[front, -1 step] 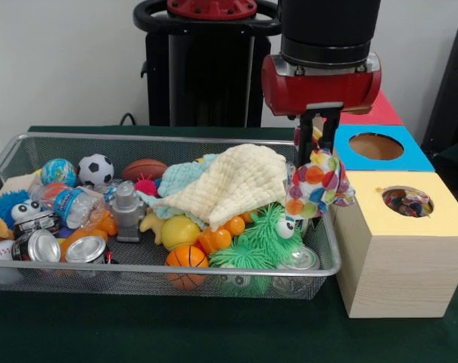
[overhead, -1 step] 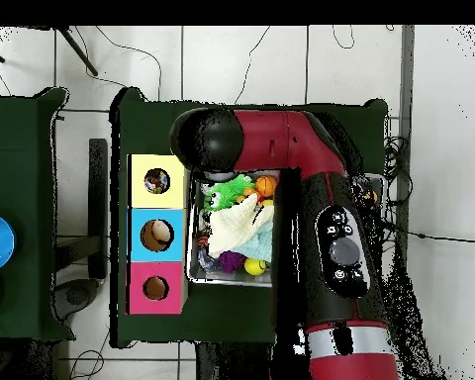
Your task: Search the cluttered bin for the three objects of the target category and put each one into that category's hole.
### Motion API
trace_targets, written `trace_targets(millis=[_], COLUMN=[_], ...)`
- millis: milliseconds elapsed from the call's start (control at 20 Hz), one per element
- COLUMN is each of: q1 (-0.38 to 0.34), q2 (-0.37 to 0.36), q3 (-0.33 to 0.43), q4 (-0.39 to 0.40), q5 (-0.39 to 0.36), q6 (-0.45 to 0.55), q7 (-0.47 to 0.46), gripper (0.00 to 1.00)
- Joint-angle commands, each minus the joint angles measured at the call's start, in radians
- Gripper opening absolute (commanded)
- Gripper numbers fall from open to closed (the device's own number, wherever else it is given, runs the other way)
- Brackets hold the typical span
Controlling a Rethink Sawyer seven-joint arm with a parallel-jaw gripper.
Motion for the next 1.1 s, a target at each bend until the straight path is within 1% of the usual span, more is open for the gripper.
trace_targets(millis=[50, 350, 500, 650, 750, 1100], q1=[-0.015, 0.005, 0.003, 0.011, 0.02, 0.058], q2=[0.01, 0.026, 0.02, 0.021, 0.009, 0.007], q3=[-0.022, -0.041, -0.046, -0.053, -0.056, -0.072], q4=[0.004, -0.043, -0.029, -0.032, -0.03, -0.083], q5=[0.031, 0.023, 0.027, 0.028, 0.037, 0.065], q6=[0.113, 0.147, 0.135, 0.132, 0.142, 0.203], q7=[0.116, 0.124, 0.122, 0.129, 0.139, 0.179], gripper=[0.0, 0.0, 0.0, 0.0, 0.0, 0.0])
